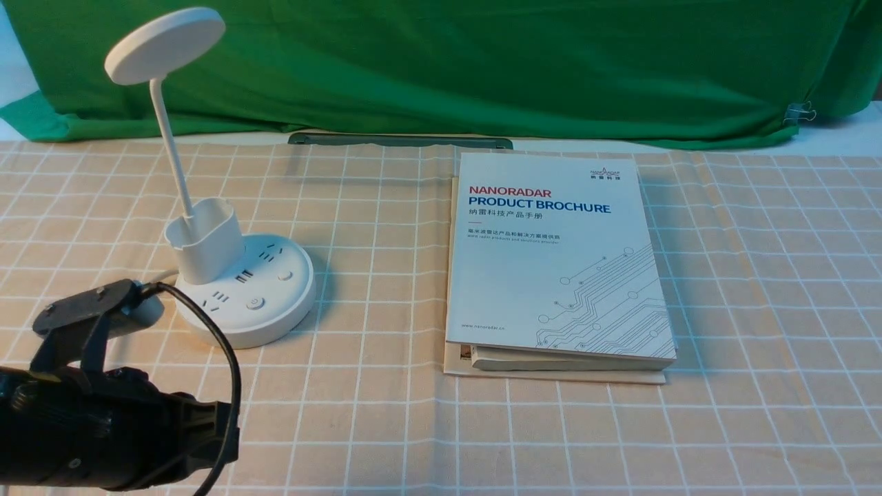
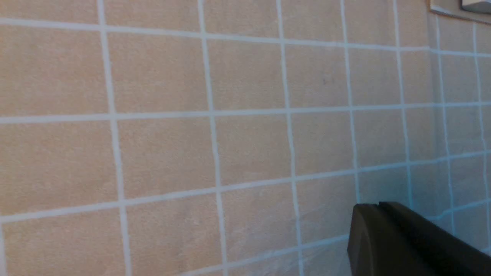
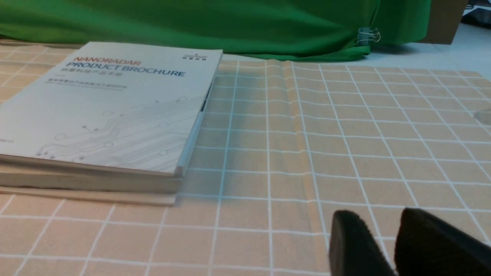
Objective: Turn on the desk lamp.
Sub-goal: Use the left arm to press the button switch on the lamp holder
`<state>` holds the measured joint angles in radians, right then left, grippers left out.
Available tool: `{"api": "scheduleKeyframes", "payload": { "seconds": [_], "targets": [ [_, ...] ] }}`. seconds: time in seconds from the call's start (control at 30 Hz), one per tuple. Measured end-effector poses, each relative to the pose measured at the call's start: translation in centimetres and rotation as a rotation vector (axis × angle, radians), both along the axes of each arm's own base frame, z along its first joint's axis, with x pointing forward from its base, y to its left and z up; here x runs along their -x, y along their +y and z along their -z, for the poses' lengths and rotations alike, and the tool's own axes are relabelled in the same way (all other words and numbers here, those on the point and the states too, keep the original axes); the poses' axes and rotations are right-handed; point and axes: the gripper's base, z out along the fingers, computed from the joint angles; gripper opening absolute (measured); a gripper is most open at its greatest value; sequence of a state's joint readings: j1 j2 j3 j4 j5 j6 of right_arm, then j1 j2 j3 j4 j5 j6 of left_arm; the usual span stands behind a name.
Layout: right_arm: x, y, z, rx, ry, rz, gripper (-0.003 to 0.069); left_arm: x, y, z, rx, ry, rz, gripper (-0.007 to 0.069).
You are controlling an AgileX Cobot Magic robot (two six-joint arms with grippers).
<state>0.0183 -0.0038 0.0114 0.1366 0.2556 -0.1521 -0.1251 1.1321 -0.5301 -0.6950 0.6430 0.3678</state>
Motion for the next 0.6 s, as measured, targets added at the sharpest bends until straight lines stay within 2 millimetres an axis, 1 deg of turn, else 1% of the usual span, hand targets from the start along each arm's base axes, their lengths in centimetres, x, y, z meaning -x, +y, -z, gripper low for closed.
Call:
{"api": "scheduleKeyframes", "payload": {
  "seconds": [0.07,0.13,0.2,0.23,0.27,0.3,0.43,0.47,0.5,0.6],
  "targets": [
    [0.0,0.0,0.0,0.000,0.000,0.000,0.0239,-0.8,0.1,-0.5,-0.017,-0.005,-0.021,0.0001],
    [0.0,0.0,0.0,0.000,0.000,0.000,0.0239,-2.2,0.2,-1.4,-0.037,-0.013,-0.048,0.0000],
    [0.0,0.0,0.0,0.000,0.000,0.000,0.0239,-4.0,0.1,-2.7,-0.042,-0.043,-0.062,0.0000],
    [0.0,0.0,0.0,0.000,0.000,0.000,0.0239,-4.8,0.0,-3.1,-0.044,-0.050,-0.061,0.0000],
    [0.0,0.0,0.0,0.000,0.000,0.000,0.0239,-4.8,-0.1,-3.0,-0.045,-0.046,-0.059,0.0000],
    [0.0,0.0,0.0,0.000,0.000,0.000,0.0239,-5.8,-0.4,-3.5,-0.051,-0.060,-0.047,0.0000],
    [0.0,0.0,0.0,0.000,0.000,0.000,0.0239,-8.4,-2.5,-3.4,-0.094,-0.055,0.034,0.0000],
    [0.0,0.0,0.0,0.000,0.000,0.000,0.0239,-8.4,-2.6,-3.2,-0.099,-0.048,0.037,0.0000],
    [0.0,0.0,0.0,0.000,0.000,0.000,0.0239,-9.6,-3.3,-2.9,-0.136,-0.040,0.057,0.0000],
    [0.0,0.0,0.0,0.000,0.000,0.000,0.0239,-12.2,-3.7,-2.5,-0.199,-0.050,0.028,0.0000]
  ]
}}
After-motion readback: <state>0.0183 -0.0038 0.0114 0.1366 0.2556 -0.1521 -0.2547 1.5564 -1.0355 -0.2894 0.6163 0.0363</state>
